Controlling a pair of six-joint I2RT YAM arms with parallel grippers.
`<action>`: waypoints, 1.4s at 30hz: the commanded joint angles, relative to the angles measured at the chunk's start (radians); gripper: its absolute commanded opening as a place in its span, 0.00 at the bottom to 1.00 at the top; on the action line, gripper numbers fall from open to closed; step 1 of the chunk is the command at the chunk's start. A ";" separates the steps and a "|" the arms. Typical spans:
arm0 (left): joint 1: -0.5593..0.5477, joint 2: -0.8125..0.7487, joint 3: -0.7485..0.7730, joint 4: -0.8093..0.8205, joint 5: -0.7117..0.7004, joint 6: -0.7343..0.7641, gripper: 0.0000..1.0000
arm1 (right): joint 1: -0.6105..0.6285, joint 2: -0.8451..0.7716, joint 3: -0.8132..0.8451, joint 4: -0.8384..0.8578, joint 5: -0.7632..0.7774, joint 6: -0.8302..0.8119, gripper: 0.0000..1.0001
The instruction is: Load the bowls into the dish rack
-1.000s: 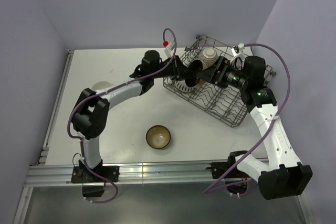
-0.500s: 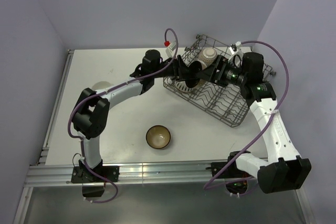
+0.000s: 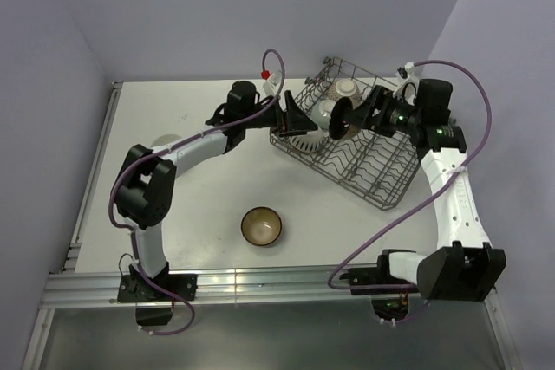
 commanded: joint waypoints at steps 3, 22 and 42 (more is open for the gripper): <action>0.016 -0.086 0.062 -0.133 0.046 0.110 0.99 | -0.106 0.074 0.102 -0.101 0.042 -0.302 0.00; 0.211 -0.354 -0.079 -0.273 0.102 0.256 1.00 | -0.241 0.400 0.496 -0.385 0.306 -0.981 0.00; 0.358 -0.399 -0.178 -0.179 0.177 0.150 0.99 | -0.206 0.585 0.483 -0.105 0.598 -1.124 0.00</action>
